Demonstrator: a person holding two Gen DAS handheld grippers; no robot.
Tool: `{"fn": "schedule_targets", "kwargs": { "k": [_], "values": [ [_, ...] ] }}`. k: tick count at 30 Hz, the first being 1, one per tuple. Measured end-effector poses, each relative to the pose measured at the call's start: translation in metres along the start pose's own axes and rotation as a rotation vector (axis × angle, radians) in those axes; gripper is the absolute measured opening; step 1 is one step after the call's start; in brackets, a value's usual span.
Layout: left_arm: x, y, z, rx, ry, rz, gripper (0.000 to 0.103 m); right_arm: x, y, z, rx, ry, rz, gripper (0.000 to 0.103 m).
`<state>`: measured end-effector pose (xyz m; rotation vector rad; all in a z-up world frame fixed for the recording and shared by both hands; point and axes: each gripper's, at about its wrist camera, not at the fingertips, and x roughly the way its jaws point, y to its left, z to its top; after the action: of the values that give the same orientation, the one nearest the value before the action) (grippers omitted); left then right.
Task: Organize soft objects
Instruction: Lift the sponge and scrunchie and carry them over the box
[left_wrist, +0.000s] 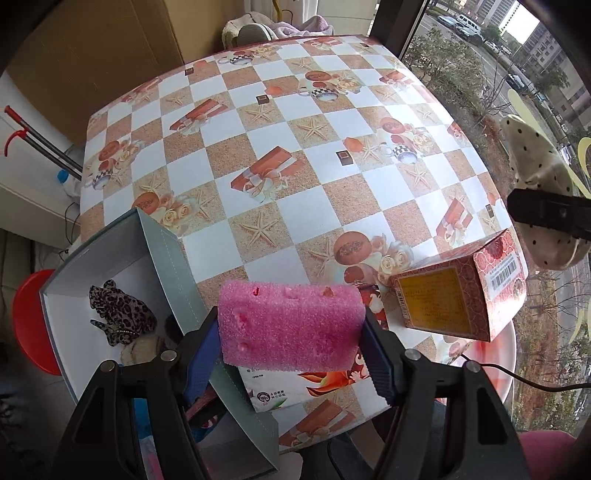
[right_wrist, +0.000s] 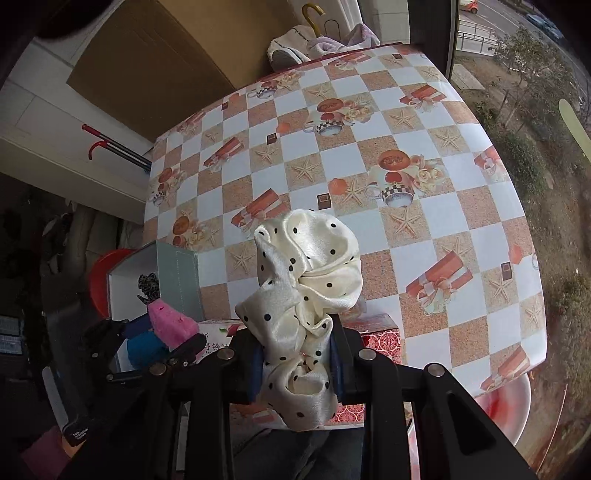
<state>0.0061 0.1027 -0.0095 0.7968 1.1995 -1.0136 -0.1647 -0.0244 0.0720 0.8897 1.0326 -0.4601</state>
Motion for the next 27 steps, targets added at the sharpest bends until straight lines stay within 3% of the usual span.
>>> {"fn": "schedule_targets", "kwargs": {
  "k": [5,12,27],
  "values": [
    [-0.012,0.016,-0.014,-0.032,-0.029,0.016,0.073,0.021,0.041,-0.016,-0.080,0.067,0.031,0.030],
    [-0.026,0.033,-0.034,-0.096,-0.068,0.027,0.073,0.038,0.067,-0.025,-0.137,0.138,0.032,0.029],
    [-0.038,0.073,-0.066,-0.270,-0.115,0.027,0.073,0.047,0.120,-0.036,-0.298,0.186,-0.008,0.030]
  ]
}}
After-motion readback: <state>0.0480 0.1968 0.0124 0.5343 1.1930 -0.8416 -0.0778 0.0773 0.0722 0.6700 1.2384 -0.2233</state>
